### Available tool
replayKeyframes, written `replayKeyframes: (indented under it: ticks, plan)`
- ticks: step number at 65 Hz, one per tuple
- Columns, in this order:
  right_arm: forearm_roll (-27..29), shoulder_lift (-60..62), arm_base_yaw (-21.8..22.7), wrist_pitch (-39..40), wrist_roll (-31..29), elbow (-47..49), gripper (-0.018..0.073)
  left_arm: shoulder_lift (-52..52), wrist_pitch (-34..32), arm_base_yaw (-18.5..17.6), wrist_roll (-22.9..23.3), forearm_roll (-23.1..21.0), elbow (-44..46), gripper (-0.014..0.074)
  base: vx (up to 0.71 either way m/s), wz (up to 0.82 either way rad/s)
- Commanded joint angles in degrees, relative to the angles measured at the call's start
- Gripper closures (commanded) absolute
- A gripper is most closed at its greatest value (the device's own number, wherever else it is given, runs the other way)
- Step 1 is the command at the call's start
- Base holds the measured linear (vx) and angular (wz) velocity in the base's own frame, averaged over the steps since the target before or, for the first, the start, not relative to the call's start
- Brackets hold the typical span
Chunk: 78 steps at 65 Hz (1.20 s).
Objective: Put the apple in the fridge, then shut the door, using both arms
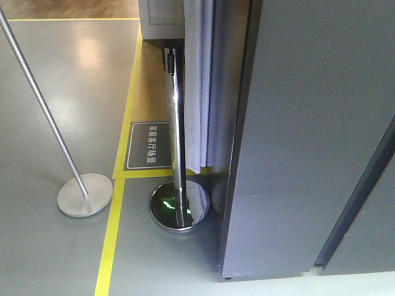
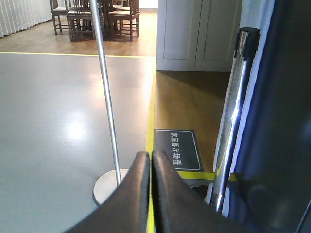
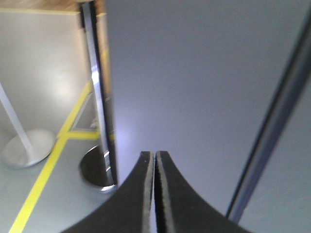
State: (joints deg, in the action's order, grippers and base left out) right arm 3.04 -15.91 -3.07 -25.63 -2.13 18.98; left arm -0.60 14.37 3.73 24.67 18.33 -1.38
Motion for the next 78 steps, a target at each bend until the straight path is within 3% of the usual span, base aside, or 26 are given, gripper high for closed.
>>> replayKeyframes:
  ticks: [1,24,28,48,78]
  plan:
    - [-3.51,0.22,-0.24,6.6,2.72,-0.64,0.0562,-0.9,-4.17,-0.31,0.19,0.1,1.11,0.0605,0.0,0.0]
    - [-3.04,14.13,-0.19,28.05,5.96,-20.76,0.0562,-0.9,-4.16,-0.32,0.19,0.1,1.11,0.0604,0.0,0.0]
    - [-3.04,17.52,-0.05,24.96,5.83,-20.8,0.0562,-0.9,-4.03,-0.32,0.19,0.1,1.11,0.0604,0.0,0.0]
    - [-3.04,17.06,3.93,27.06,5.29,-20.91,0.0562,-0.9,-3.92,-0.32,0.19,0.1,1.11,0.0604,0.0,0.0]
    - [-1.56,17.01,3.88,28.29,5.28,-20.87,0.0562,-0.9,-3.92,-0.32,0.19,0.1,1.11,0.0604,0.0,0.0]
